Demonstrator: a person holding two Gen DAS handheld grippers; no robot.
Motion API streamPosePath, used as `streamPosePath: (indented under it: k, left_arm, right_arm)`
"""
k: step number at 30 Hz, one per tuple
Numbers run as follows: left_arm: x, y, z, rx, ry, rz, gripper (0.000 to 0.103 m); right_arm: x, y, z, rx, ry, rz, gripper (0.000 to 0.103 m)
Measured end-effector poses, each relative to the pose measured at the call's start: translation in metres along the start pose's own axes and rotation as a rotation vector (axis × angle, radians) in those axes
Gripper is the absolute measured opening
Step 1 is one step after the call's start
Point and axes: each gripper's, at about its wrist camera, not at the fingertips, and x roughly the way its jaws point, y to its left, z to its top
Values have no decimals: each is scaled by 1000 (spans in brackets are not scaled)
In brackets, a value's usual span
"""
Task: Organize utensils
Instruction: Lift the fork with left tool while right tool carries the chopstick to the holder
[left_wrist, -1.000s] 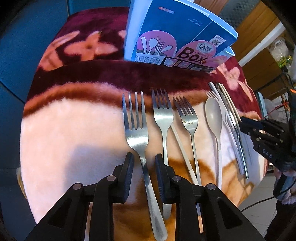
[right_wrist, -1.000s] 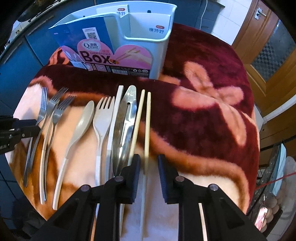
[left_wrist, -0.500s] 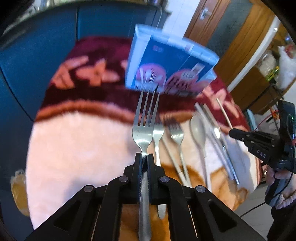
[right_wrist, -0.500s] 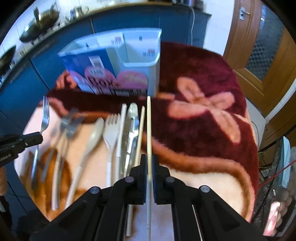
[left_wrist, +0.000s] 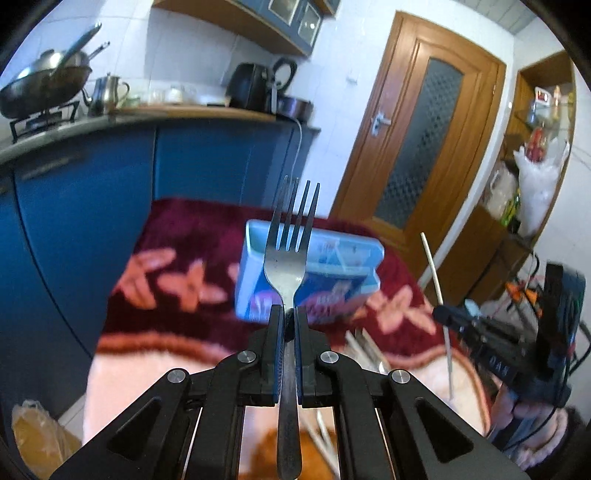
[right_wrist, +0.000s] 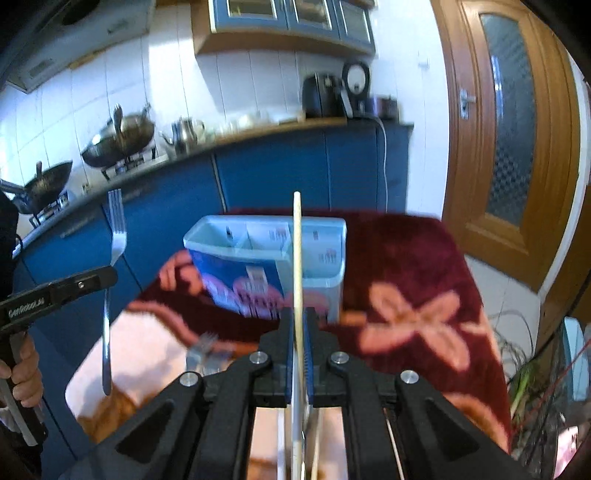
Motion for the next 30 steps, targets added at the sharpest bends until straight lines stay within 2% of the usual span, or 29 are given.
streamPosePath:
  k: [5,8,12,16,21,30]
  left_arm:
    - [8,-3,36,0,-66,-9,5]
    - [13,-6,58,15,-139,-16,5]
    - [24,-12,83,45,-247,25,5]
    - [43,-12,98,50,-318,66,5]
    - [71,-3,97,35,-355,105,5]
    - [107,13,71,25,-376,107,5]
  right_arm:
    - [3,0,23,10,-98,12,6]
    - [10,-5,35,22,-148,19,6]
    - [26,-10,52,29,-195,16,6]
    - [48,-13,67,30,-236,6,6]
    - [68,-16,74,38,-285,1,6]
    - [106,-21,65,41,-353,-57,6]
